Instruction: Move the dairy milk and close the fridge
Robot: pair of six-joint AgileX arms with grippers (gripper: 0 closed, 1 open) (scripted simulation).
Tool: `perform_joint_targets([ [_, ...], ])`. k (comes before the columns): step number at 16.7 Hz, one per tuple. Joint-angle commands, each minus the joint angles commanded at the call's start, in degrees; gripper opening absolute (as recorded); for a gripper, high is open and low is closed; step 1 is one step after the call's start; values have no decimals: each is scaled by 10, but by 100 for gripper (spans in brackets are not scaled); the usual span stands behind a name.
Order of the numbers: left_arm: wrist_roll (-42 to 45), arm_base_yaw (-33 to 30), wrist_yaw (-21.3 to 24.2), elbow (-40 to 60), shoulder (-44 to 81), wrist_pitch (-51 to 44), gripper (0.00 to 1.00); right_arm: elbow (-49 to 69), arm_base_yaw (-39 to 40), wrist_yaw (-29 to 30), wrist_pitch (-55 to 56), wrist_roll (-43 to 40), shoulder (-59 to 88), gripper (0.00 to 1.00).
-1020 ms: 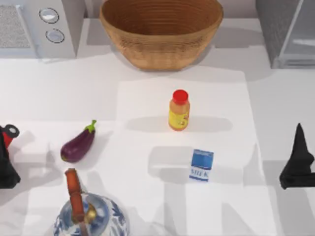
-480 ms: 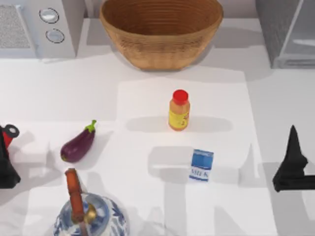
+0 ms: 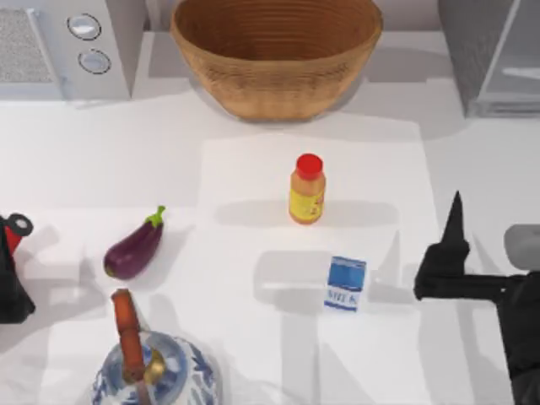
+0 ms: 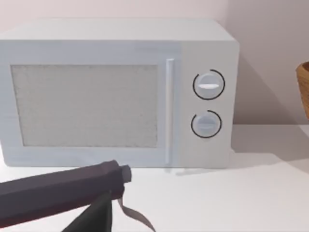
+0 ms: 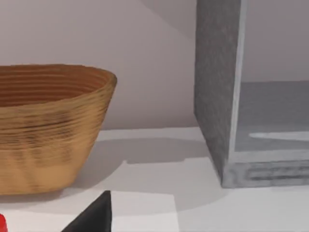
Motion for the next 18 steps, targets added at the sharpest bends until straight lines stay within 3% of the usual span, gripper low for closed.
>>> perform_joint_targets([
  [10, 0, 0, 0, 0, 0, 0, 100, 214, 103, 190, 233, 58, 507, 100],
  [14, 0, 0, 0, 0, 0, 0, 100, 269, 136, 227, 288, 66, 645, 100],
  [18, 0, 0, 0, 0, 0, 0, 100, 295, 140, 249, 313, 74, 693, 100],
])
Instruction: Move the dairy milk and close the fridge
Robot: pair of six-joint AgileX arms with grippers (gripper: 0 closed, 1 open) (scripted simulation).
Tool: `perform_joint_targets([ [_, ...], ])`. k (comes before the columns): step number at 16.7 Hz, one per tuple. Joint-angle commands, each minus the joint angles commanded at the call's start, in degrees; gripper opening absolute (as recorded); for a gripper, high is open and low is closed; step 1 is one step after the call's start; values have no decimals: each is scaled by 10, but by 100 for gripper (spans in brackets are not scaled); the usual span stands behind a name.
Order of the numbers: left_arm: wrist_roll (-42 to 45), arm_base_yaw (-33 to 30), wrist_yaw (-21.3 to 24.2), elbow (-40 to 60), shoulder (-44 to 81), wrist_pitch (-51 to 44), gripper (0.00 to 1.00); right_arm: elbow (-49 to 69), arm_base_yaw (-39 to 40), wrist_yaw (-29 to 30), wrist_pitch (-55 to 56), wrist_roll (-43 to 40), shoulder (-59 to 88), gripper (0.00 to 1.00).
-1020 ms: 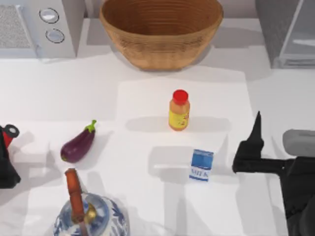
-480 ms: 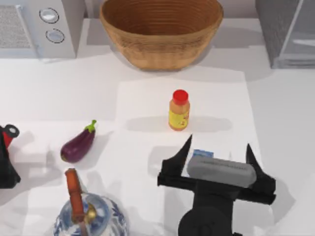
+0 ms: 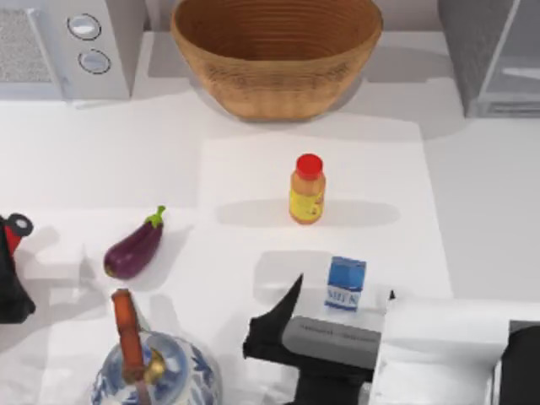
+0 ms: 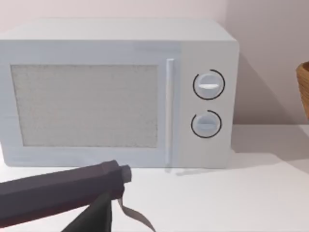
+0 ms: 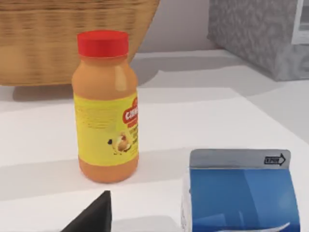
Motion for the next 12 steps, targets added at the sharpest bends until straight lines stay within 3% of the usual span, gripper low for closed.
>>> perform_joint_targets([
  [5, 0, 0, 0, 0, 0, 0, 100, -1, -4, -3, 0, -2, -1, 100],
  [12, 0, 0, 0, 0, 0, 0, 100, 15, -68, -68, 80, -71, 23, 100],
])
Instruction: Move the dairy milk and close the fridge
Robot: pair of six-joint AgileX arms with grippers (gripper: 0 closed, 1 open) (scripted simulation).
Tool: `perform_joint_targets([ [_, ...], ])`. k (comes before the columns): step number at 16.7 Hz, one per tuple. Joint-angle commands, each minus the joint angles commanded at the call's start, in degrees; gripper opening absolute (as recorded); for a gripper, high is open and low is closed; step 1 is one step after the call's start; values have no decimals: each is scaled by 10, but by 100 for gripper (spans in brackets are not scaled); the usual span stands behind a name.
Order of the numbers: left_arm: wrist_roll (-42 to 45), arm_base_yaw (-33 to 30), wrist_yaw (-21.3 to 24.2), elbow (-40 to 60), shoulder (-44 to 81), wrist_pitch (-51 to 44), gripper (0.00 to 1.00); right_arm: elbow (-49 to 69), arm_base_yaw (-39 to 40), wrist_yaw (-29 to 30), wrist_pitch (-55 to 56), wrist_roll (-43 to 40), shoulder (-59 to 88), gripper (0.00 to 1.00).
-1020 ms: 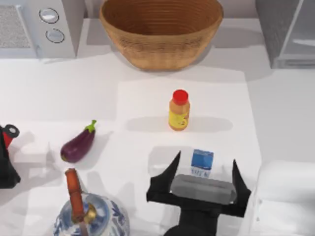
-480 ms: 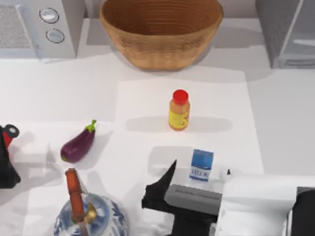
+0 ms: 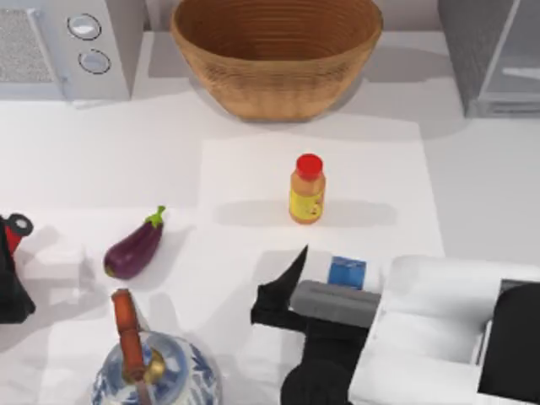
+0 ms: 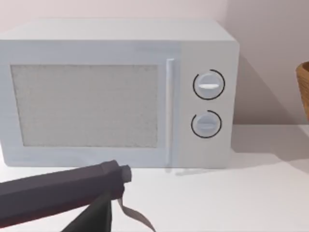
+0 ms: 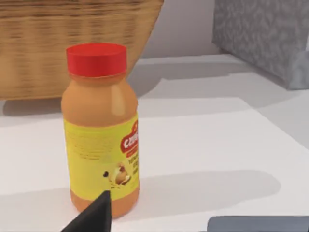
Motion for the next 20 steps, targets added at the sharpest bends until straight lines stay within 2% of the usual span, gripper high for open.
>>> perform_joint_targets([
  [4, 0, 0, 0, 0, 0, 0, 100, 1, -3, -3, 4, -4, 2, 100],
  [17, 0, 0, 0, 0, 0, 0, 100, 1, -3, -3, 4, -4, 2, 2],
  [20, 0, 0, 0, 0, 0, 0, 100, 1, -3, -3, 4, -4, 2, 0],
])
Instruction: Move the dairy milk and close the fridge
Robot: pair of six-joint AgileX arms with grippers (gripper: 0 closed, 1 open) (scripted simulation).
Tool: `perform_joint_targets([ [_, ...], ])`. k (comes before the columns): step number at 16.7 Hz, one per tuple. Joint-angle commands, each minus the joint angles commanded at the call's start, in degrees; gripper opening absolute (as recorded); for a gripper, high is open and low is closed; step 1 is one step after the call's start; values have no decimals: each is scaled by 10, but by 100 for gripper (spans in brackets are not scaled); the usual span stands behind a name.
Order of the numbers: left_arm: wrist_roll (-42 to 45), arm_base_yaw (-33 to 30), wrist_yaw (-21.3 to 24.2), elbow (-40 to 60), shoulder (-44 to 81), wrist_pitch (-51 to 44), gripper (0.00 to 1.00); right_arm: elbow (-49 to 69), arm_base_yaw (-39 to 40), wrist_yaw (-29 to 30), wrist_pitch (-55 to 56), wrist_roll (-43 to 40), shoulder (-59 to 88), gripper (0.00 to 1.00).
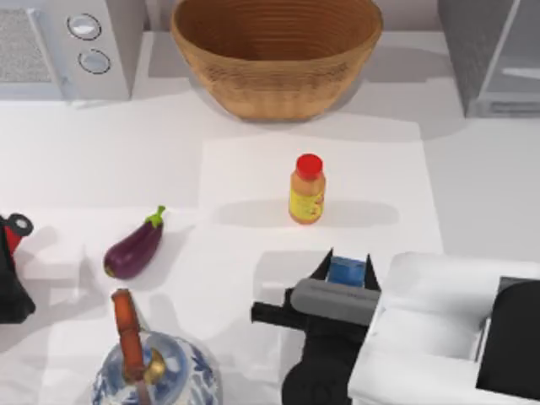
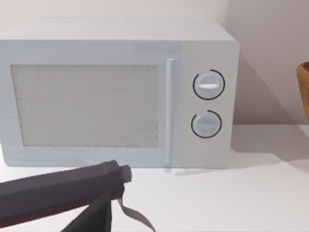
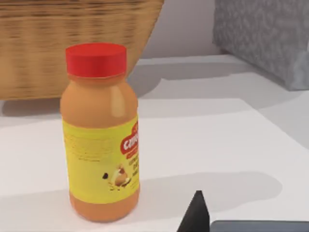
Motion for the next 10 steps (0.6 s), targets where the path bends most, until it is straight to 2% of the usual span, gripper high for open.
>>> perform_joint_targets([
  [10, 0, 0, 0, 0, 0, 0, 100, -6, 3, -1, -25, 1, -33, 0],
])
